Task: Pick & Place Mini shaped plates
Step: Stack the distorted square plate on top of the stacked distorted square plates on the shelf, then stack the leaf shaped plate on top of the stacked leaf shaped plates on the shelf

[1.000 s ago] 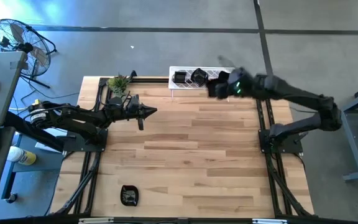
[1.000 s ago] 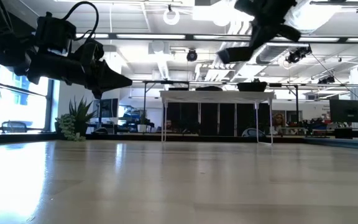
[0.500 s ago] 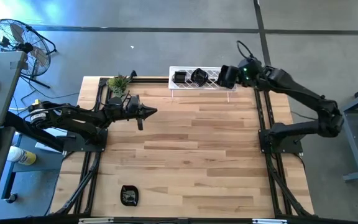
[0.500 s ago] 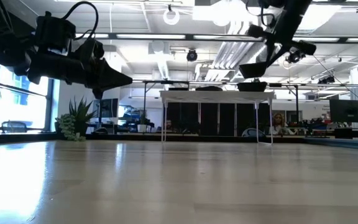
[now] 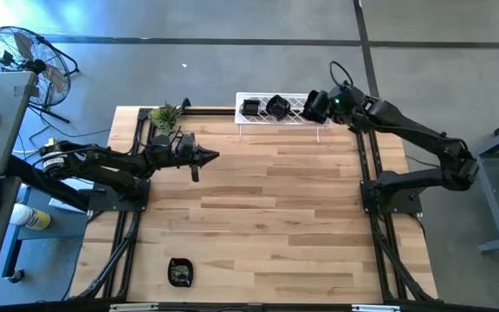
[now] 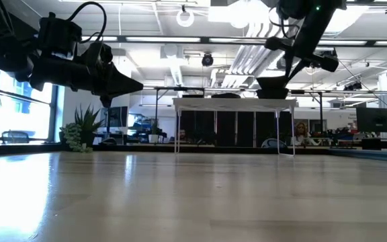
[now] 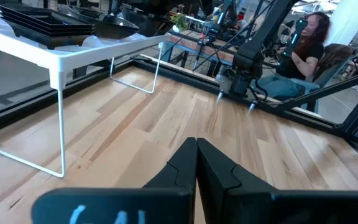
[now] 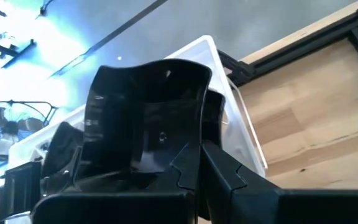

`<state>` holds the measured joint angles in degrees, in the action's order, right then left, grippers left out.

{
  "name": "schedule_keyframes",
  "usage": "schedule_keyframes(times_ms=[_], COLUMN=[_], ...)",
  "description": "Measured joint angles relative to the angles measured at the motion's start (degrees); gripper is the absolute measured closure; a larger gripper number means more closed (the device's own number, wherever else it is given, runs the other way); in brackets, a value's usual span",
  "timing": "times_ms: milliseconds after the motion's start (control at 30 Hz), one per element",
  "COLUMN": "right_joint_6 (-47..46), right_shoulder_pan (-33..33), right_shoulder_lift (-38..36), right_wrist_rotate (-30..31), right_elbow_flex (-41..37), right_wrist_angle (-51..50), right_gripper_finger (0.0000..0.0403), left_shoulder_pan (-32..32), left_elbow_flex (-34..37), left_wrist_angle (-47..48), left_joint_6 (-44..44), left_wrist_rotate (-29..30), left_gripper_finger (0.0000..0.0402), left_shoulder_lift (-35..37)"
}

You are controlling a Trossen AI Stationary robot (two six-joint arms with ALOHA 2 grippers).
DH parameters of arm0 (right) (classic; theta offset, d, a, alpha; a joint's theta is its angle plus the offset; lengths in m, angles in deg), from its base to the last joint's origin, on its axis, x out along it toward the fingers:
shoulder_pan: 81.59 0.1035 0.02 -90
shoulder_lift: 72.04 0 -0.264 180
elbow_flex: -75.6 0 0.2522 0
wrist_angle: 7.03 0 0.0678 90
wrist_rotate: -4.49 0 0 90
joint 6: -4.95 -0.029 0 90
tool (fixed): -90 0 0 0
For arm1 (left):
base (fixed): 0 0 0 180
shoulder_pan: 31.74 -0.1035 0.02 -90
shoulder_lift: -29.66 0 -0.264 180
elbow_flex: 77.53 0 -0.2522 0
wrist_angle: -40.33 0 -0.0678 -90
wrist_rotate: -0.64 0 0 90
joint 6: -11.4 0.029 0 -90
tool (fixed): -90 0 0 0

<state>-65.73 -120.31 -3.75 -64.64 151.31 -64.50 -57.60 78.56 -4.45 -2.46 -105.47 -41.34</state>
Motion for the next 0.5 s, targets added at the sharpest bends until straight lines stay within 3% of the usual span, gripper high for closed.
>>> schedule_keyframes(times_ms=[167,500], right_joint_6=[0.1,5.7], right_shoulder_pan=[0.0,0.0], right_shoulder_lift=[0.0,0.0], right_wrist_rotate=[0.2,-0.2], right_elbow_flex=[0.0,0.0], right_wrist_angle=[0.1,2.8], right_gripper_finger=[0.0386,0.0303], left_shoulder_pan=[0.0,0.0], left_elbow_flex=[0.0,0.0], left_wrist_angle=[0.0,0.0], left_joint_6=[-0.1,-0.1], left_wrist_rotate=[-0.2,-0.3], left_gripper_finger=[0.0401,0.0401], left_shoulder_lift=[0.0,0.0])
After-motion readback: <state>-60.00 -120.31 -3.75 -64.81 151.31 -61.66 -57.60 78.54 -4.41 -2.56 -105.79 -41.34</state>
